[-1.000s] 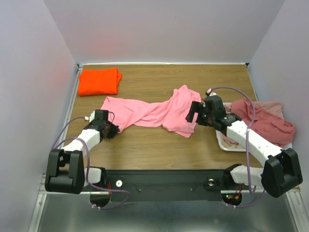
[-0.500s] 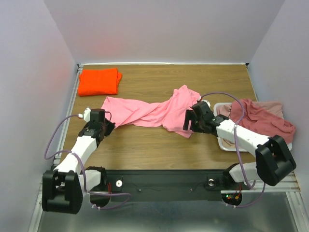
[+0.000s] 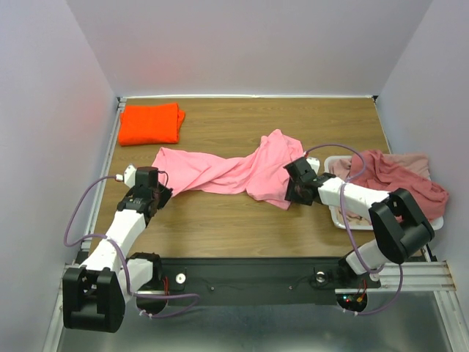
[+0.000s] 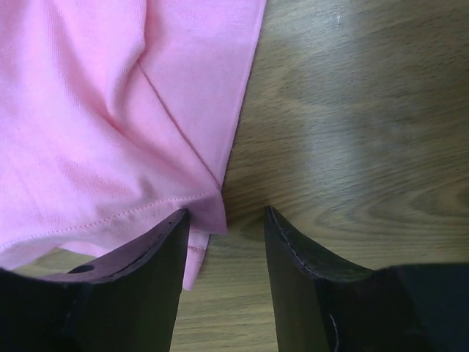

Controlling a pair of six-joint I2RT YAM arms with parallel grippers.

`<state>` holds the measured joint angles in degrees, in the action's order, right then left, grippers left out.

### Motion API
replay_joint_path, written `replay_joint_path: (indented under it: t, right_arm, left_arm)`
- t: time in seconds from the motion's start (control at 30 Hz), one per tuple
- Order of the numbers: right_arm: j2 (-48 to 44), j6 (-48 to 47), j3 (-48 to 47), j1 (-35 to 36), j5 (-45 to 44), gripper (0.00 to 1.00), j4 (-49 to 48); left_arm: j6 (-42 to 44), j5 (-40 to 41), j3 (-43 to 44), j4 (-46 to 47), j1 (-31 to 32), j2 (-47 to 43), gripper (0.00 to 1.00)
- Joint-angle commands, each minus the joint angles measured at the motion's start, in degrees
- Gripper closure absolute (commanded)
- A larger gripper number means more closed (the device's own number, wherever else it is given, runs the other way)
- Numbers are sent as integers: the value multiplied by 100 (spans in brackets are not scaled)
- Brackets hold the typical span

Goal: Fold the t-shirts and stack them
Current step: Flatten the tshirt out

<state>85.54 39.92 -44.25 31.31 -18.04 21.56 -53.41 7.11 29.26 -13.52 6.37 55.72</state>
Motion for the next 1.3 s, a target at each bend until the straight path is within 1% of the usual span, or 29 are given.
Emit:
replay_joint_path:
  t: [0.0, 0.07, 0.1, 0.17, 0.2, 0.27, 0.3, 0.33, 0.4, 0.53, 0.67, 0.7, 0.77, 0.8, 0.83, 0.87, 0.93, 1.0, 1.07, 1.17, 1.23, 1.27]
  right_arm:
    - [59, 200, -14, 15, -24, 53, -398]
    - [95, 226, -5, 7, -15, 59, -442]
    - [130, 218, 13, 7, -6, 69, -477]
    - [174, 235, 22, 7, -6, 71, -521]
    - [226, 235, 22, 7, 46, 79, -548]
    - [244, 270, 30, 7, 108, 83, -600]
    - [244, 288, 48, 7, 108, 83, -627]
    - [209, 297, 48, 7, 64, 92, -644]
    - [130, 262, 30, 15, -23, 100, -644]
    - [-343, -63, -136, 7, -278, 100, -601]
    - [-1038, -414, -522, 7, -594, 100, -364]
    - [-1344, -563, -723, 7, -847, 100, -250]
    - [-1635, -713, -944, 7, -1138, 100, -179]
    - [-1767, -818, -1050, 7, -1305, 100, -118]
    - [-2030, -880, -1268, 7, -1638, 100, -108]
    - [-2145, -950, -1375, 15, -1780, 100, -100]
    - [-2417, -1153, -1760, 7, -2253, 100, -91]
    - [-2559, -1407, -2042, 7, -2440, 100, -82]
    - [-2743, -1566, -2437, 7, -2598, 100, -82]
    - [-3015, -1821, -2842, 7, -2791, 100, -82]
    - [-3165, -1865, -3019, 7, -2827, 100, -82]
    - [-3323, -1848, -3106, 15, -2697, 100, -91]
  left_arm:
    - [129, 115, 19, 7, 13, -18, 100]
    - [129, 115, 1, 16, 13, -26, 100]
    - [138, 115, -16, 25, 13, -18, 100]
    - [146, 115, -34, 33, 13, -26, 100]
    - [155, 115, -34, 33, 13, -27, 100]
    - [164, 115, -34, 25, 13, -35, 100]
    - [164, 115, -34, 33, 13, -44, 100]
    - [164, 115, -34, 25, 13, -53, 100]
    - [190, 106, -17, -1, 13, -79, 100]
    - [278, 123, 194, -115, 13, -176, 100]
    - [357, 273, 677, -370, 13, -422, 100]
    - [366, 360, 956, -484, 13, -544, 100]
    - [392, 457, 1265, -590, 13, -668, 100]
    - [401, 579, 1589, -704, 13, -773, 100]
    - [401, 641, 1740, -757, 13, -834, 100]
    - [401, 720, 1889, -758, 13, -879, 100]
    - [419, 905, 2390, -898, 13, -932, 100]
    - [471, 1080, 2942, -1126, 4, -914, 100]
    - [498, 1204, 3304, -1284, 4, -905, 100]
    - [551, 1581, 4042, -1583, 4, -1010, 100]
    - [551, 1757, 4298, -1697, 5, -1055, 100]
    - [551, 1863, 4525, -1837, 13, -1098, 100]
